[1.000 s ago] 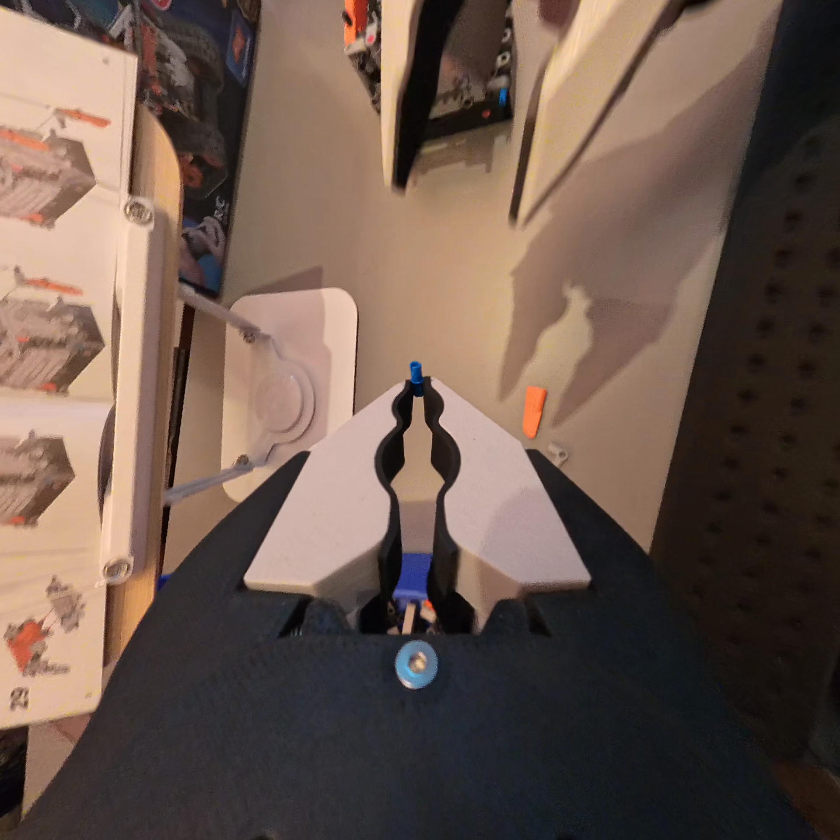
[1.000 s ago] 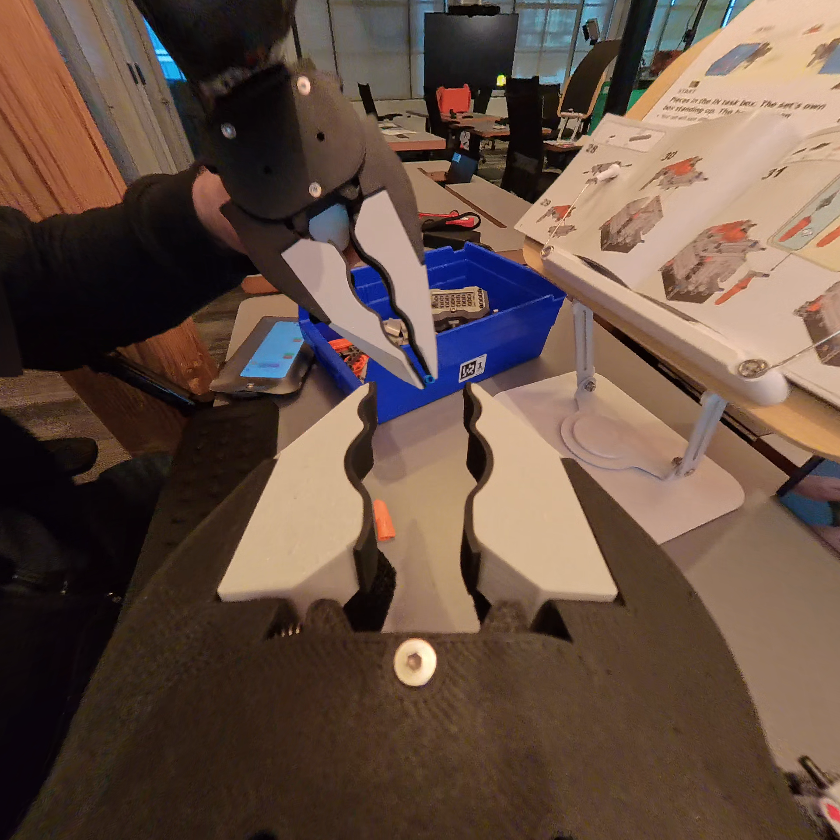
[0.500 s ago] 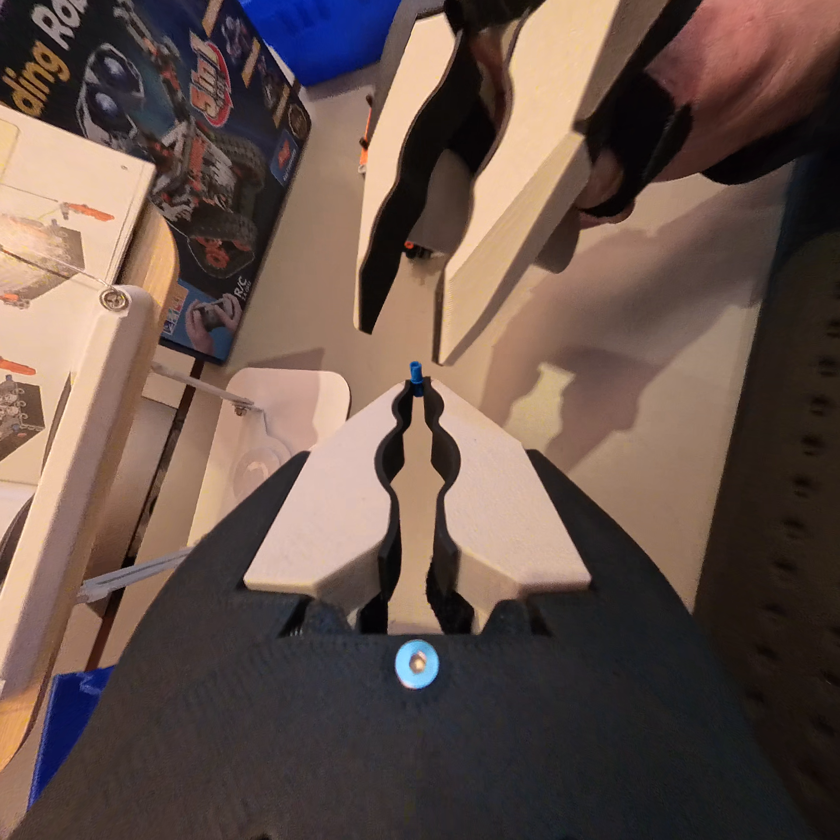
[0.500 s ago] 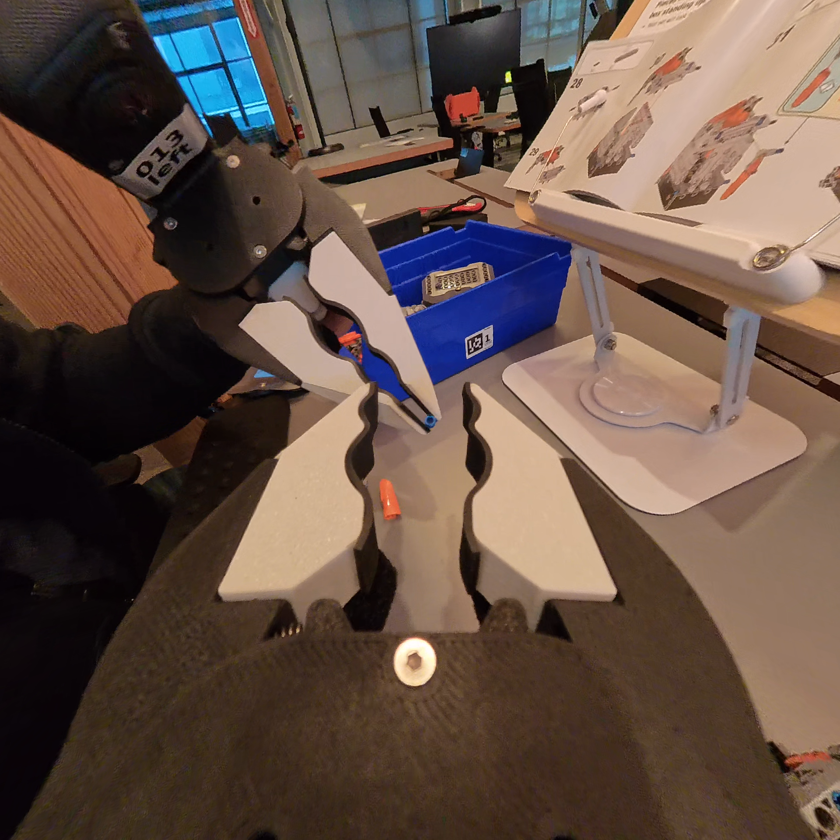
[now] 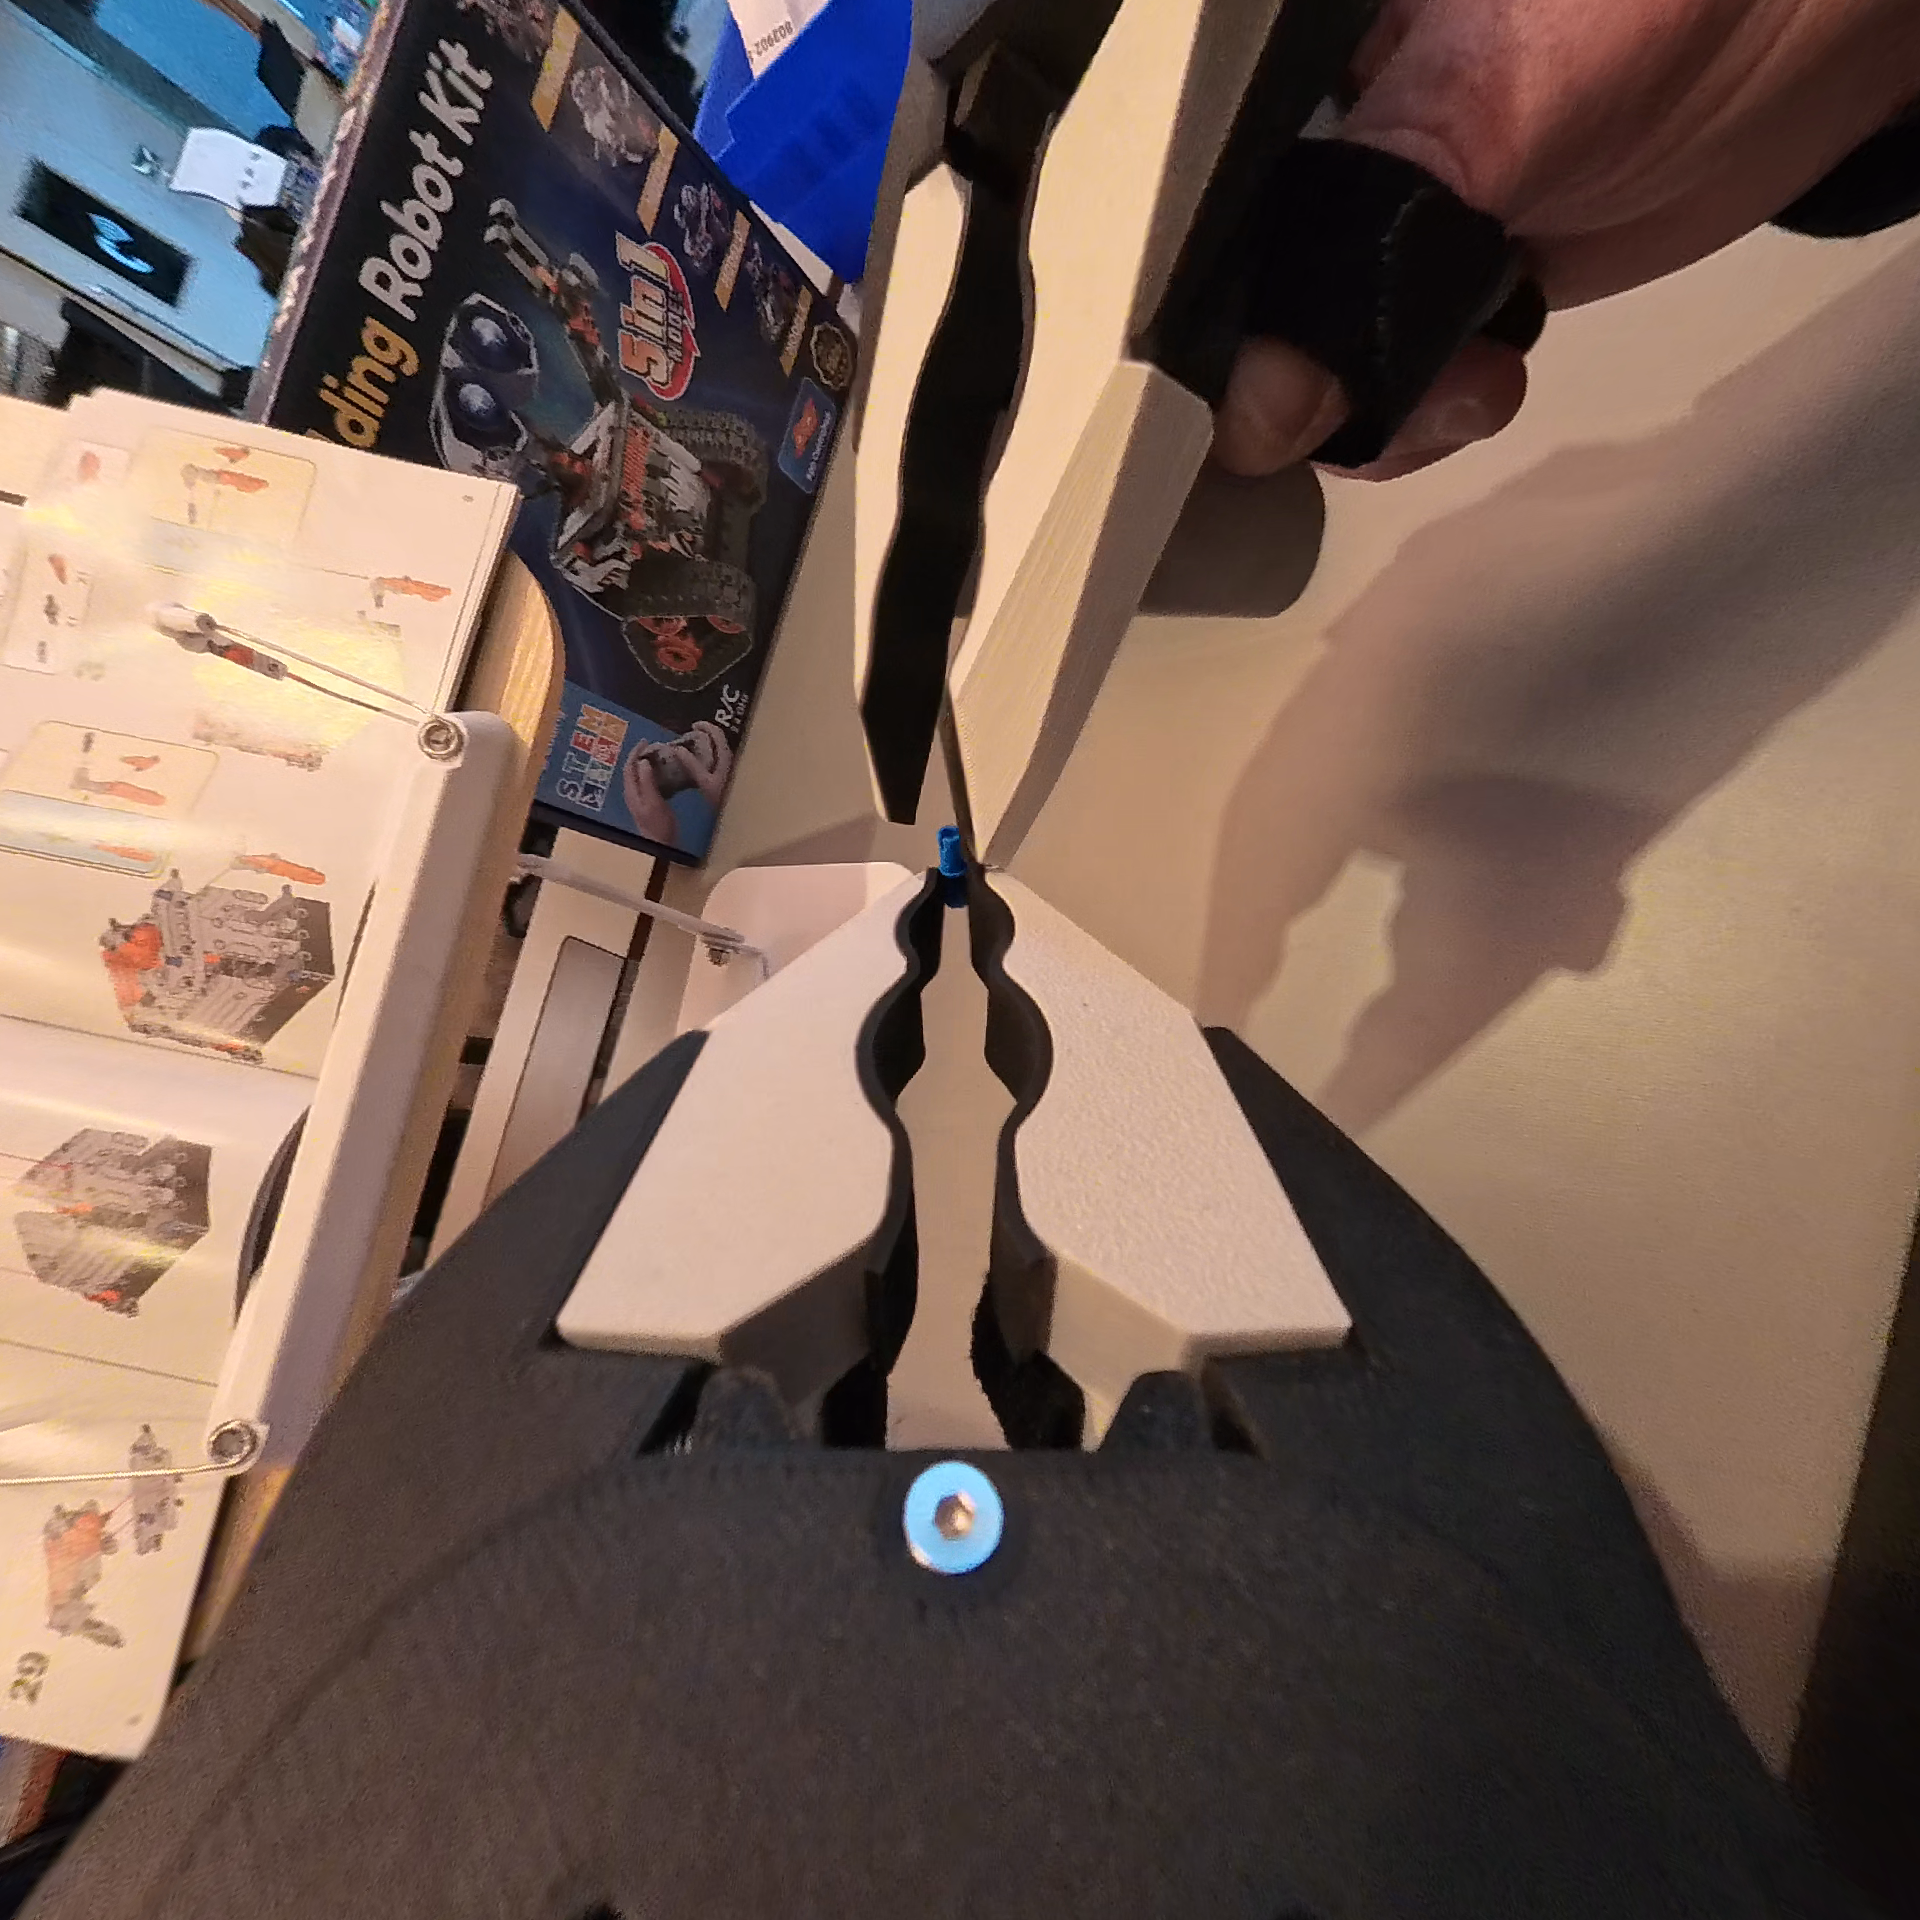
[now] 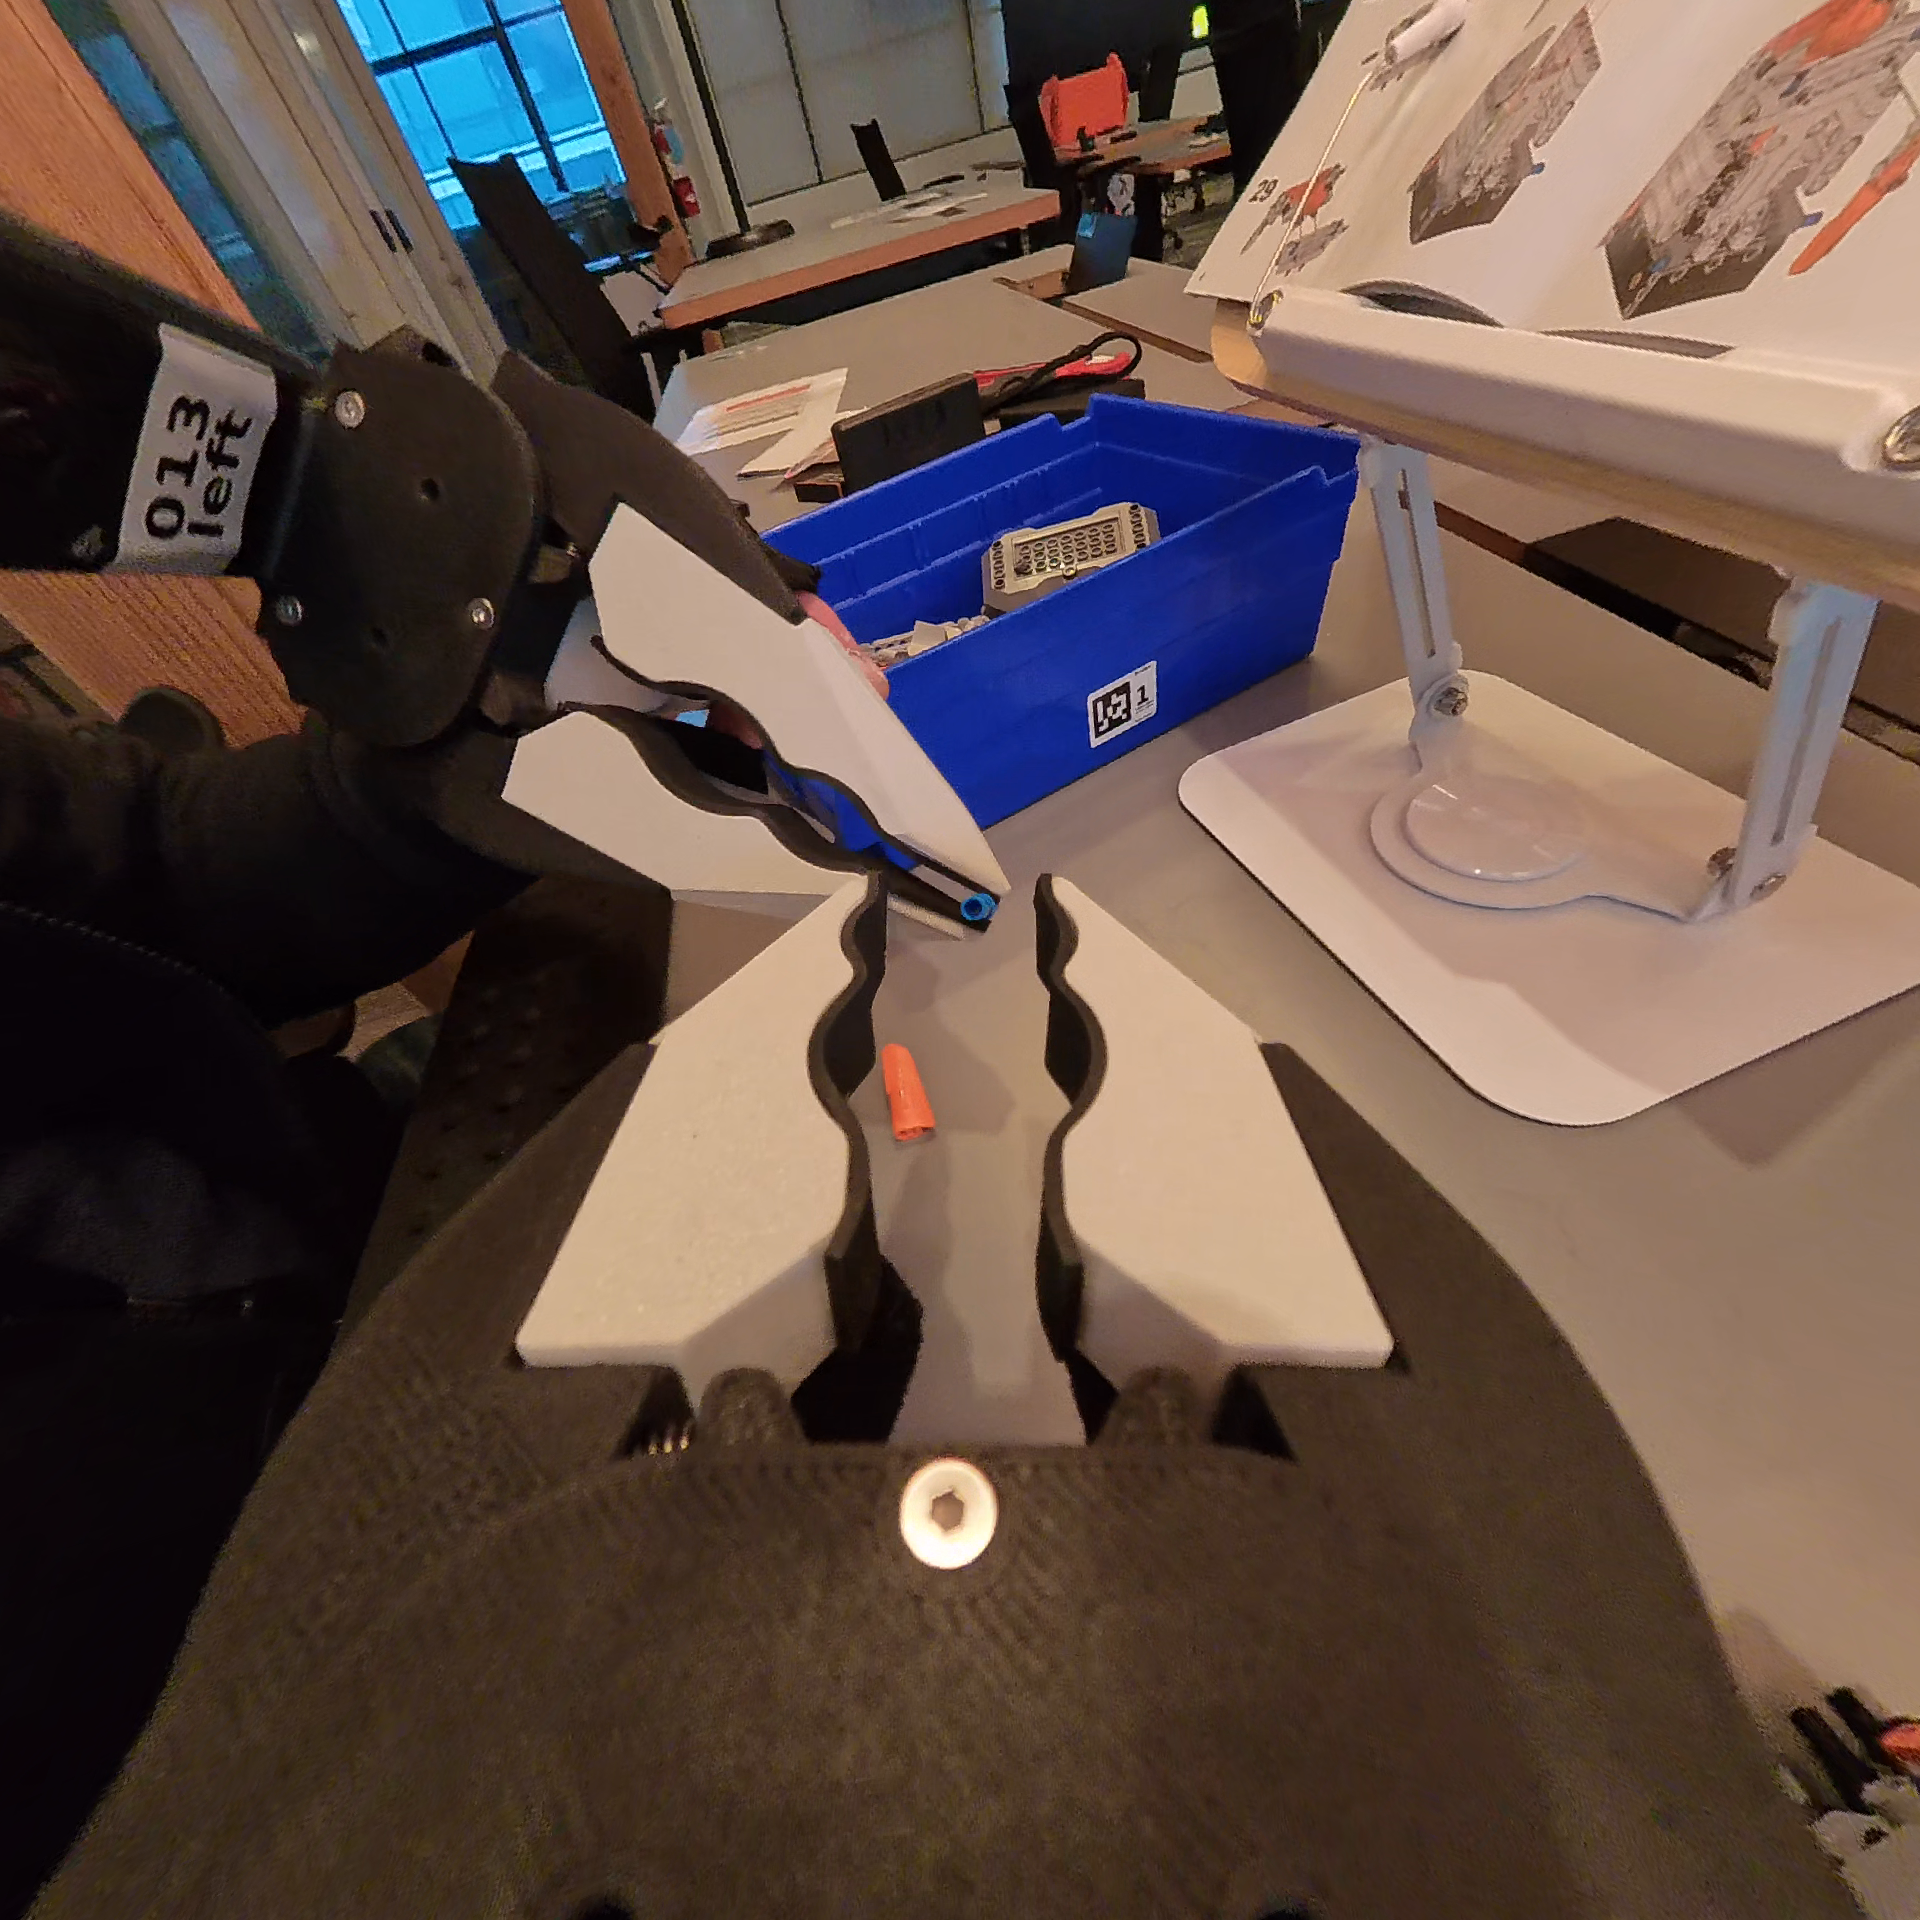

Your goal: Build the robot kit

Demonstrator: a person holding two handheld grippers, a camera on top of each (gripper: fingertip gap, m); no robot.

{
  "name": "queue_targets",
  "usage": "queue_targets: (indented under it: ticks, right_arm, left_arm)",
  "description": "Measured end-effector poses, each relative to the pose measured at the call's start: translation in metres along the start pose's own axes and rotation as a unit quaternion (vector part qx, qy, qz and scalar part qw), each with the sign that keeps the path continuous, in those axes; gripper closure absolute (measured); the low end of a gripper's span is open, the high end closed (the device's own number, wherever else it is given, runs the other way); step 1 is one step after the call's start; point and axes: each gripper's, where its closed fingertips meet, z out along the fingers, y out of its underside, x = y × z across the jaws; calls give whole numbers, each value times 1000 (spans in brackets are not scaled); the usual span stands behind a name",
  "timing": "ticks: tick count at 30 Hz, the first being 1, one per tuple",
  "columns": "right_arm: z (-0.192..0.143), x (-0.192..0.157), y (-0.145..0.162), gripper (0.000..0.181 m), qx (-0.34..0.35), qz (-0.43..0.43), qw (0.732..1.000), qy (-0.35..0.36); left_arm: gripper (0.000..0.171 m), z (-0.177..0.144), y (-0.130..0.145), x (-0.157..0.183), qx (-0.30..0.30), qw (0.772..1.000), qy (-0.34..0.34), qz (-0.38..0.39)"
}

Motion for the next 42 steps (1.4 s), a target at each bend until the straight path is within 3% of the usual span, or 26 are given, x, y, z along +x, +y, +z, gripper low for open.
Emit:
queue_targets:
  ticks: [5, 16, 22, 42]
  right_arm:
    - [0, 2, 5, 168, -8, 32, 999, -18]
    - [2, 6, 15, 168, -28, 65, 997, -26]
    - [2, 5, 15, 178, -26, 71, 997, -35]
    - [-3, 1, 7, 179, -1, 86, 995, -56]
  left_arm:
    - [169, 2, 2, 2, -10, 999, -15, 30]
    - [169, 4, 4, 5, -31, 997, -38, 65]
    - [169, 6, 4, 5, -31, 995, -46, 80]
    - [169, 0, -5, 2, 34, 999, -37, 20]
